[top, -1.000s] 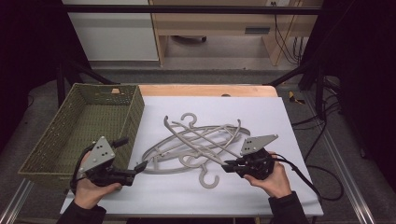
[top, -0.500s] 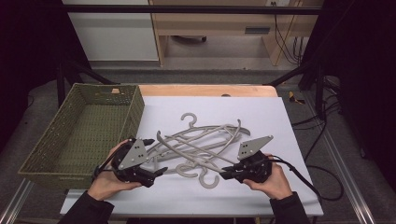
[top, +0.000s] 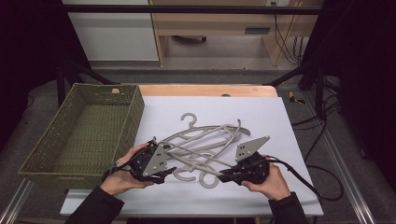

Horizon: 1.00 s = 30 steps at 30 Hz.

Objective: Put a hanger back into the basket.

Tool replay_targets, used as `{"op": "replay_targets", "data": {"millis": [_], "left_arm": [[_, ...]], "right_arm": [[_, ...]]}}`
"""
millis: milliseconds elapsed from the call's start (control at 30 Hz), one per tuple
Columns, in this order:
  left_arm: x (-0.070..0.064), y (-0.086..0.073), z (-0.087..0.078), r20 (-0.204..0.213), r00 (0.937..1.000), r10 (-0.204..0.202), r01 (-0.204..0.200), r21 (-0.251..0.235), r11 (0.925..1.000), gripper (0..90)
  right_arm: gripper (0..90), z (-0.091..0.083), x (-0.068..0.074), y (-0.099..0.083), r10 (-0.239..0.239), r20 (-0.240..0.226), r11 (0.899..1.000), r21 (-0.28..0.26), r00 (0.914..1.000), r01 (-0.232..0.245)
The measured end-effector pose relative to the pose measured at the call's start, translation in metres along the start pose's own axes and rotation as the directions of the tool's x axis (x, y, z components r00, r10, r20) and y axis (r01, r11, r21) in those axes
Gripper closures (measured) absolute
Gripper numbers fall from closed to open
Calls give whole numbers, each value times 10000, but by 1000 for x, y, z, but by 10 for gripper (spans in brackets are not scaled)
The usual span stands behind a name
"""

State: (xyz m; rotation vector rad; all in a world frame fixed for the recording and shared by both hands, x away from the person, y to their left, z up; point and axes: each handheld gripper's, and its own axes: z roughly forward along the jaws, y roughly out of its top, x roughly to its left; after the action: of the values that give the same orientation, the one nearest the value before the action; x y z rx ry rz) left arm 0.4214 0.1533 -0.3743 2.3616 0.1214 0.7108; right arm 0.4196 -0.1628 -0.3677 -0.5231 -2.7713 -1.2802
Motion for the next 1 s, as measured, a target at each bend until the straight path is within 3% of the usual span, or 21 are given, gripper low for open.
{"op": "replay_targets", "data": {"millis": [33, 67, 133, 167, 200, 400, 600, 667, 700, 833, 1000], "left_arm": [[0, 0, 1, 0, 9998, 194, -194, 75, 9998, 405], [0, 1, 2, -54, 9991, 431, -430, 214, 9988, 405], [-1, 0, 7, -88, 9986, 521, -519, 184, 9985, 472], [-1, 1, 9, -132, 9961, 872, -866, 370, 9956, 536], [-1, 1, 9, -132, 9961, 872, -866, 370, 9956, 556], [-3, -1, 12, -120, 9916, 1291, -1285, 406, 9909, 650], [-6, -3, 12, -135, 9844, 1754, -1747, 430, 9837, 687], [-8, -4, 11, -148, 9848, 1731, -1727, 258, 9846, 697], [-12, -6, 12, -194, 9918, 1259, -1263, -207, 9918, 701], [-12, -7, 8, -287, 9894, 1423, -1429, -210, 9895, 709], [-15, -8, 6, -175, 9907, 1350, -1355, -297, 9903, 748]], "right_arm": [[828, 0, 0, 0, -9, 11, 10000, 53, 10000, 9], [828, 0, 0, 0, -9, 11, 10000, 53, 10000, 9], [828, 1, 0, 0, -38, -71, 10000, 38, 10000, 38], [828, 2, 0, 0, -46, -151, 10000, 66, 9999, 47], [828, 2, 0, 0, -46, -151, 10000, 66, 9999, 47], [828, 1, 2, 0, -70, -231, 10000, 56, 9997, 72], [828, 1, 2, 0, -77, -361, 9999, 62, 9993, 80], [827, 1, 2, 0, -83, -431, 9999, 57, 9990, 85], [826, 1, 2, 0, -97, -511, 9999, 37, 9986, 99], [825, 2, 1, -1, -221, -564, 9997, -77, 9982, 217], [814, -1, 0, 0, -281, -605, 9986, -459, 9978, 254]]}}
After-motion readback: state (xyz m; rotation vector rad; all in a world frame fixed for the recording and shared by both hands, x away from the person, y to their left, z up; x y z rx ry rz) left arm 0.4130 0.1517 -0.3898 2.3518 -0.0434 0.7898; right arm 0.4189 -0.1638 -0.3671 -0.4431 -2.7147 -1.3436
